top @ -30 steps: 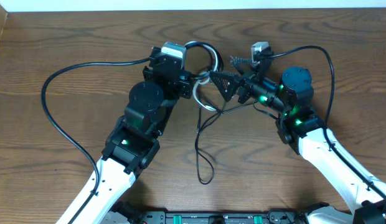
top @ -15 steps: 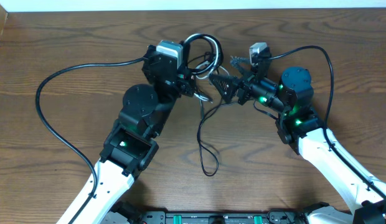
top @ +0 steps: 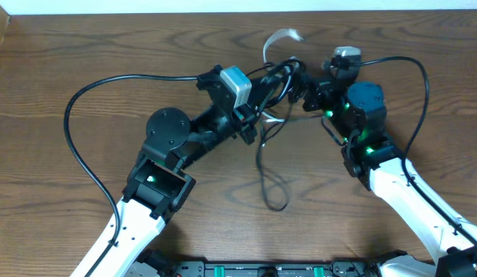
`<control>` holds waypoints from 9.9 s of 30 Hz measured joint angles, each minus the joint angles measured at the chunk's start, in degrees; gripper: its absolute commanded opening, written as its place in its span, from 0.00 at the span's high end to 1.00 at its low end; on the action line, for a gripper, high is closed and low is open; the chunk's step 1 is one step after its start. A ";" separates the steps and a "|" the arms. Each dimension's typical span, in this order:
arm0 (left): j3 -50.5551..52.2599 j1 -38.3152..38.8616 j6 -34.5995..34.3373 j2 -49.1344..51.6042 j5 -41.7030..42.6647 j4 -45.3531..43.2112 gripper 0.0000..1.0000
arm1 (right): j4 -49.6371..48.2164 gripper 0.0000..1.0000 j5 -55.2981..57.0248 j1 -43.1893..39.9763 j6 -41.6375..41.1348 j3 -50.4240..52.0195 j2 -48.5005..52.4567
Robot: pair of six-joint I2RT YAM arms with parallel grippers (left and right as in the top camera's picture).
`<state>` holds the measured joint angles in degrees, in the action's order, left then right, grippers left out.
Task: Untangle cables
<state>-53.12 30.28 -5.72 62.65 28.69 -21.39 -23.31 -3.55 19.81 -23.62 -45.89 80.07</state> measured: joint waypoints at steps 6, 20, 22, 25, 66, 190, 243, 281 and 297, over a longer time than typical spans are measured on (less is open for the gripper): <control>0.00 0.00 -3.10 -0.55 4.81 -0.24 0.93 | 0.00 0.01 2.91 -3.52 0.17 0.00 1.88; 0.44 -3.39 -3.52 -3.63 -9.14 1.14 0.92 | 12.74 0.01 -0.42 -11.76 0.17 -0.50 2.91; 0.66 -4.39 -3.52 -3.93 -11.65 1.49 0.93 | 13.68 0.01 -1.29 -12.24 0.20 -0.63 2.80; 0.96 -6.32 -3.50 -4.98 -15.54 1.44 0.93 | 14.88 0.01 -1.75 -12.79 0.20 -0.85 2.73; 0.63 -17.05 -3.50 -8.94 -24.35 8.81 0.93 | 7.26 0.01 -48.41 -14.62 10.84 -0.42 3.91; 0.26 -6.82 10.23 -4.68 -20.81 26.73 0.11 | -17.09 0.99 -35.56 -0.22 5.64 -0.33 3.93; 0.26 -6.82 24.24 -0.90 -3.23 25.86 0.17 | -41.03 0.99 -76.48 -13.40 -23.19 -0.17 3.93; 0.26 -6.82 22.45 0.92 -10.84 19.87 0.92 | -44.96 0.86 -78.29 -10.99 -30.40 -0.17 3.93; 0.26 -6.82 22.23 0.92 -4.90 20.20 0.92 | -42.71 0.75 -76.98 -10.99 -30.29 -0.17 3.93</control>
<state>-52.86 23.46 16.51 63.57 23.79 -1.19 -66.02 -80.53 8.82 -53.91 -46.06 84.01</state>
